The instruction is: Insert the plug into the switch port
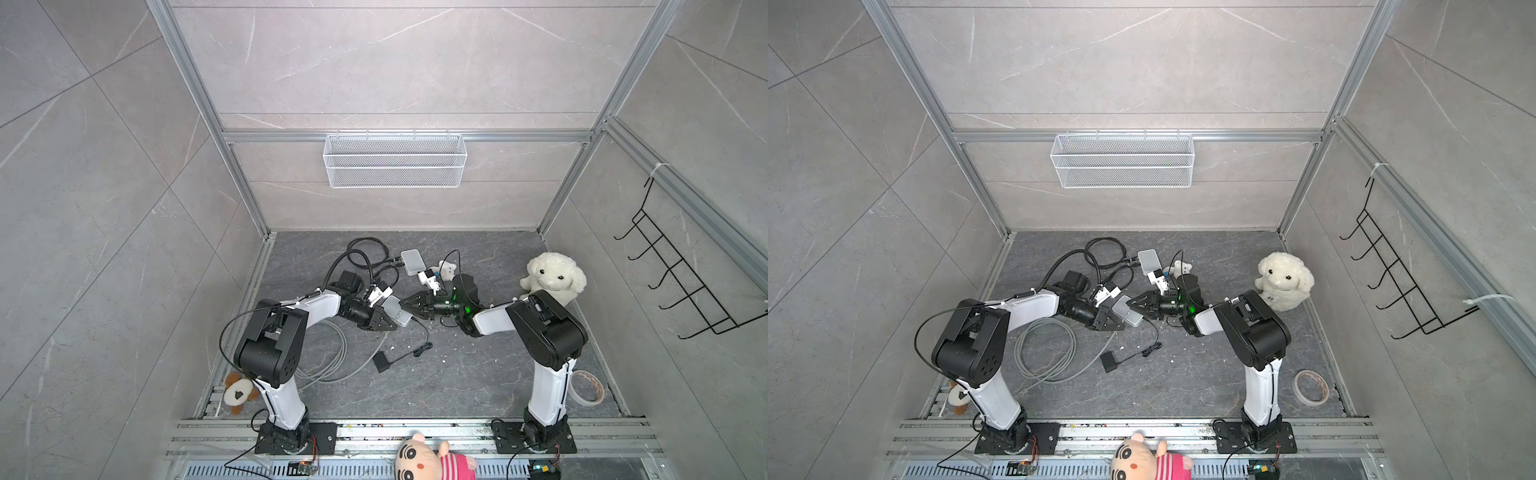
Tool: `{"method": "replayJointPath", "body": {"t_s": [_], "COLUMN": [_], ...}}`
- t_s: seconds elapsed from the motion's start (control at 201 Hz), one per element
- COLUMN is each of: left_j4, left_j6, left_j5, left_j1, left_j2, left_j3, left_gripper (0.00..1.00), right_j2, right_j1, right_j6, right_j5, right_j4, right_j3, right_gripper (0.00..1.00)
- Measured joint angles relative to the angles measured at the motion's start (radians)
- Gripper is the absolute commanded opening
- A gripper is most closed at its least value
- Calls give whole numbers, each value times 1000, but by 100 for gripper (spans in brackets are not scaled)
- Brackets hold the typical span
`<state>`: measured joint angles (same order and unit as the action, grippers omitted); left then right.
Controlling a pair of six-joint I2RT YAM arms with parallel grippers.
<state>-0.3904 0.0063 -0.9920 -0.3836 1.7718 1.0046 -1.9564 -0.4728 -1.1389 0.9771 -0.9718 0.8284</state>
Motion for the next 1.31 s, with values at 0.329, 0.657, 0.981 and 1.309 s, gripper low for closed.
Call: {"method": "replayJointPath", "body": {"t_s": [0.329, 0.657, 0.981, 1.309], "left_j4": [-30, -36, -37, -39], "left_j6": [24, 25, 25, 25], "left_j5": [-23, -31, -35, -36], "left_j1": [16, 24, 24, 24], "left_j2": [0, 4, 15, 15], "left_j3": [13, 34, 35, 35], "left_gripper": [0, 0, 0, 0], "right_j2": [-18, -51, -65, -84], "right_j1": [-8, -37, -37, -36], "right_j6": [27, 13, -25, -100], "right_j5": [0, 9, 15, 14], "right_j4": [33, 10, -28, -120], "right_j3": [1, 22, 23, 26], "right_gripper": [34, 17, 33, 27]}}
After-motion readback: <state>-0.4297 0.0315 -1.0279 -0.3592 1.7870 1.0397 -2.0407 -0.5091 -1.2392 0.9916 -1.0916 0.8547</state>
